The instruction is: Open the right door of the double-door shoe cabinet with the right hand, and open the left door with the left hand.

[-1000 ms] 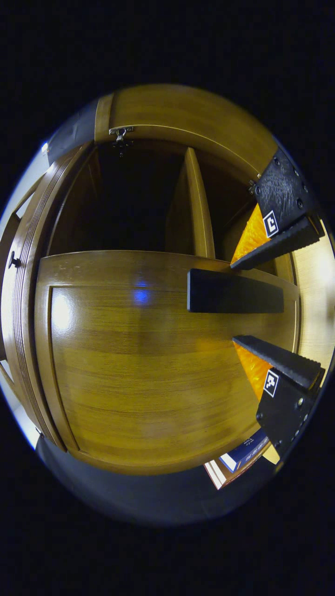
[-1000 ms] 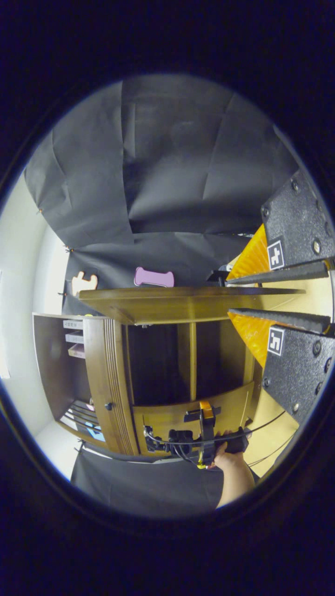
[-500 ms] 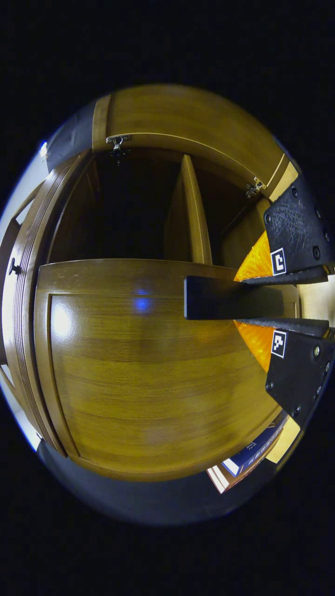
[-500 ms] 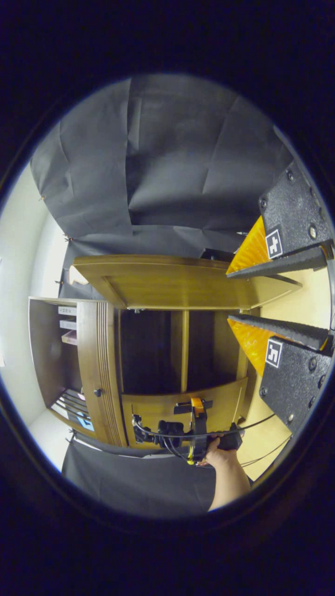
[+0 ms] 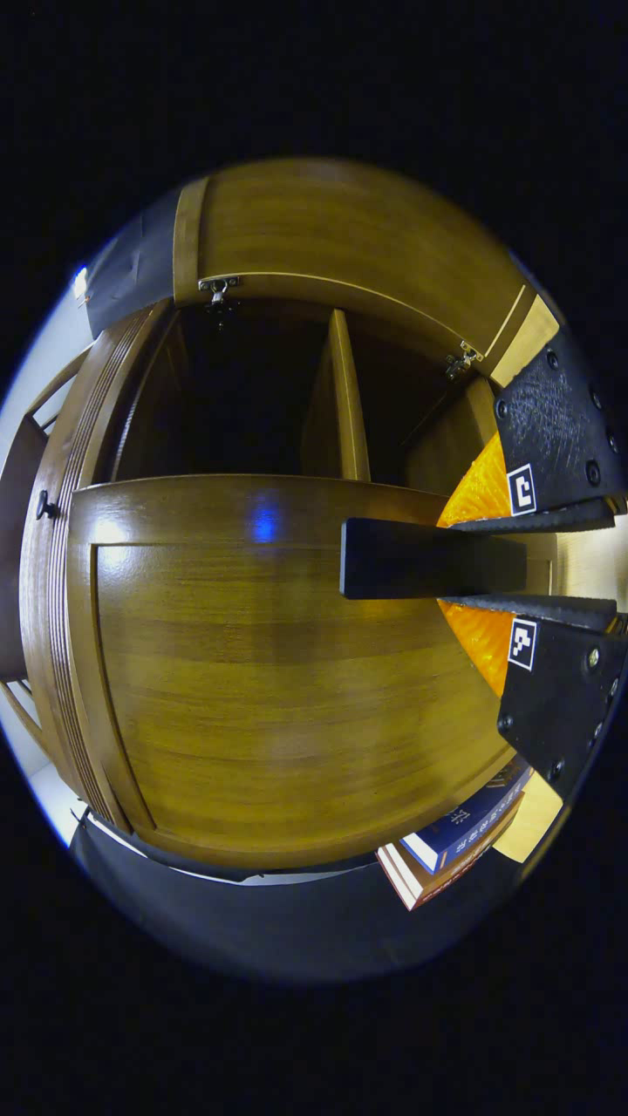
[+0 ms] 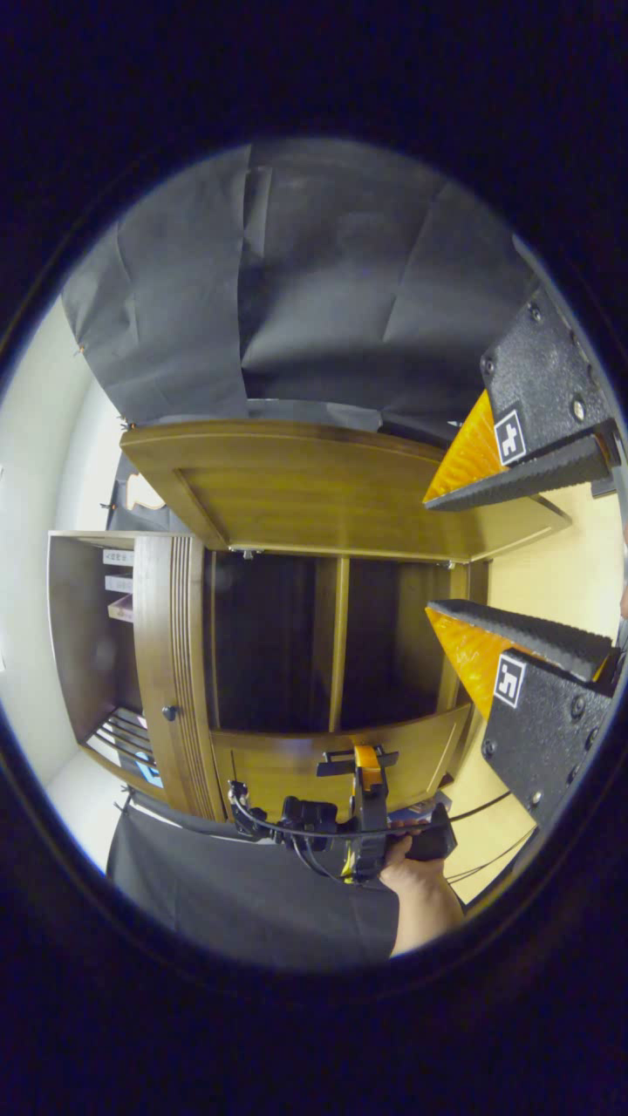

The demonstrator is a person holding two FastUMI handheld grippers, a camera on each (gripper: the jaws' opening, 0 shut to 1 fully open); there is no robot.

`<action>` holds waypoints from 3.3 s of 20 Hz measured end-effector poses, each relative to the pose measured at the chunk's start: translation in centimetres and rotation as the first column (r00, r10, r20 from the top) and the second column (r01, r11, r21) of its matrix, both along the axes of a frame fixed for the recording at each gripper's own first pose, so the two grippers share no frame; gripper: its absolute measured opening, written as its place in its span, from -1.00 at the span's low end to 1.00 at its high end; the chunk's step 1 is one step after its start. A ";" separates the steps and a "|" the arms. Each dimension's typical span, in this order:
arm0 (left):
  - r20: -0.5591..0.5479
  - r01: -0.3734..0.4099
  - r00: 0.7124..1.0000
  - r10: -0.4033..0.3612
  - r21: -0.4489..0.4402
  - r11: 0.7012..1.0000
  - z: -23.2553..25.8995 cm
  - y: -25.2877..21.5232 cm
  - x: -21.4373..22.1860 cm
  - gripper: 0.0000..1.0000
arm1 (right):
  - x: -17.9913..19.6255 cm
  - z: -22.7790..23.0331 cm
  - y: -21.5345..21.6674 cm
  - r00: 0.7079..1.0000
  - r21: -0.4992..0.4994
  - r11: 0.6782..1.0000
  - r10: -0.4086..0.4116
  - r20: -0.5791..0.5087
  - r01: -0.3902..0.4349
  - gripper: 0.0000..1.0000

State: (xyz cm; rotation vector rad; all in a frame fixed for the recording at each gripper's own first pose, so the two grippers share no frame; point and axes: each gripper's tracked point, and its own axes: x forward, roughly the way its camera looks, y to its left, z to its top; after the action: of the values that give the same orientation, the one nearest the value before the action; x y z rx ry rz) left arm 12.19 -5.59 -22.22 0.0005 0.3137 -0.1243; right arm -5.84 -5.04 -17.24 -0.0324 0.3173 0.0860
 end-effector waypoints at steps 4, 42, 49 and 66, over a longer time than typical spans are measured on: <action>0.002 -0.013 1.000 0.013 -0.003 1.000 0.3 0.8 -2.4 -0.43 | 1.0 -0.4 1.5 0.999 -0.002 0.999 0.049 -0.002 -0.049 0.55; 0.040 -0.388 0.921 0.387 0.020 0.922 2.7 21.1 -20.0 -0.56 | 4.7 -1.8 13.1 0.965 -0.021 0.965 0.262 -0.006 -0.262 0.65; 0.052 -0.434 0.900 0.433 0.020 0.901 4.0 23.9 -22.3 -0.56 | 4.9 -0.9 13.7 0.966 -0.016 0.965 0.260 0.008 -0.260 0.65; 0.201 -0.272 0.944 0.260 0.034 0.962 12.5 12.5 -20.7 -0.10 | 4.8 4.3 11.5 0.978 -0.009 0.981 0.195 0.073 -0.195 0.94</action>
State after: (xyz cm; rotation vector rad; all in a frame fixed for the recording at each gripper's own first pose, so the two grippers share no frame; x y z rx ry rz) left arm -8.50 6.95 -9.70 0.0311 0.1193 0.1544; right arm -1.08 6.44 -12.92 -0.0686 0.2396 0.2784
